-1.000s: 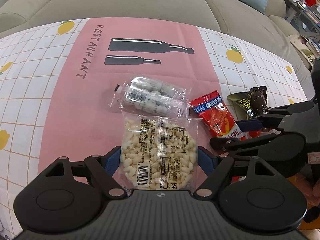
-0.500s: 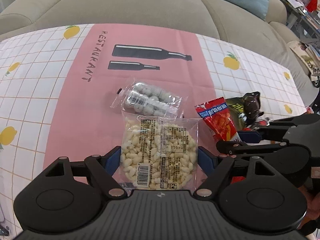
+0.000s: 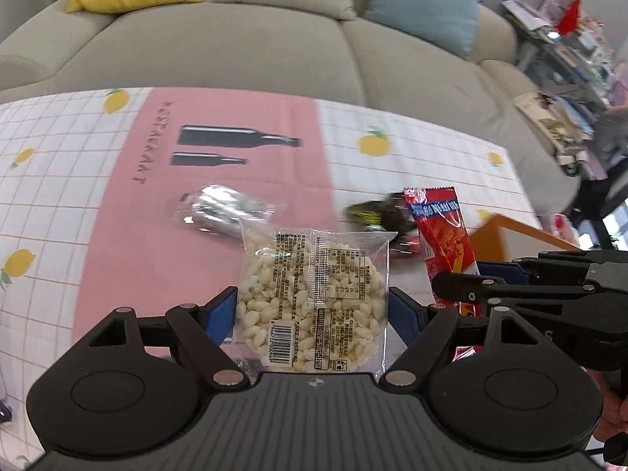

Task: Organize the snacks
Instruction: 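Carry both bags over the orange box and open both tools to drop them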

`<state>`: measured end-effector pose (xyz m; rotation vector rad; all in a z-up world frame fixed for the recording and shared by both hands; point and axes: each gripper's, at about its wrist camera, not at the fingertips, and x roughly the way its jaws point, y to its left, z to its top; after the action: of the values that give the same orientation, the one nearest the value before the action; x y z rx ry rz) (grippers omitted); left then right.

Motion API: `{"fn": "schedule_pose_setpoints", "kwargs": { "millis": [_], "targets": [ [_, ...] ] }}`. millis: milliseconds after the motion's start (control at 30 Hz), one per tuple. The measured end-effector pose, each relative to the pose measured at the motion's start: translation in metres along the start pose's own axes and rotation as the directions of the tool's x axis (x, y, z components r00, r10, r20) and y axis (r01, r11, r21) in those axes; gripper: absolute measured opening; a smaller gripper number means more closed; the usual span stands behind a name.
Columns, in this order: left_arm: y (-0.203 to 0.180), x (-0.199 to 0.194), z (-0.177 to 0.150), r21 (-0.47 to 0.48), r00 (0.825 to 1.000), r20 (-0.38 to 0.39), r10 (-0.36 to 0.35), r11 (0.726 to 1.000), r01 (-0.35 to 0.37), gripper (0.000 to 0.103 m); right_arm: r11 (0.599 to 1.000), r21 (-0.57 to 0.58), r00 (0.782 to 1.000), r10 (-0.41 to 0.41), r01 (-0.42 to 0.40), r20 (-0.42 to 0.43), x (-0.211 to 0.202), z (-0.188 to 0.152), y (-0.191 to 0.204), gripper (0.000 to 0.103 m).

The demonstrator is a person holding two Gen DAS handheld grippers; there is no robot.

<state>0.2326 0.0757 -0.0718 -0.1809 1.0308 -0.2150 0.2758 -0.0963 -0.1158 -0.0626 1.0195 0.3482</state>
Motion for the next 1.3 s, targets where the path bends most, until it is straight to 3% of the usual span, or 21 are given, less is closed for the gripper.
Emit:
{"fn": "schedule_pose_setpoints", "kwargs": {
  "millis": [267, 633, 800, 1000, 1300],
  "targets": [
    [-0.062, -0.034, -0.012, 0.099, 0.997, 0.03, -0.077, 0.992, 0.073, 0.092, 0.995, 0.1, 0.996, -0.011, 0.002, 0.087, -0.08, -0.036, -0.036, 0.025],
    [-0.143, -0.055, -0.02, 0.258, 0.988, 0.03, -0.153, 0.956, 0.14, 0.092, 0.974, 0.211, 0.988, -0.108, 0.082, 0.112, -0.152, -0.094, -0.096, 0.025],
    [-0.181, -0.058, -0.022, 0.331, 0.984, 0.029, -0.173, 0.931, 0.154, 0.092, 0.959, 0.248, 0.981, -0.165, 0.136, 0.1, -0.168, -0.117, -0.121, 0.025],
    [-0.221, -0.045, -0.022, 0.382, 0.973, -0.029, -0.228, 0.897, 0.222, 0.092, 0.935, 0.314, 0.98, -0.192, 0.164, 0.06, -0.177, -0.14, -0.157, 0.025],
    [-0.262, -0.01, -0.024, 0.449, 0.969, -0.102, -0.225, 0.859, 0.246, 0.092, 0.931, 0.289, 0.973, -0.232, 0.224, -0.01, -0.167, -0.149, -0.182, 0.025]
  ]
}}
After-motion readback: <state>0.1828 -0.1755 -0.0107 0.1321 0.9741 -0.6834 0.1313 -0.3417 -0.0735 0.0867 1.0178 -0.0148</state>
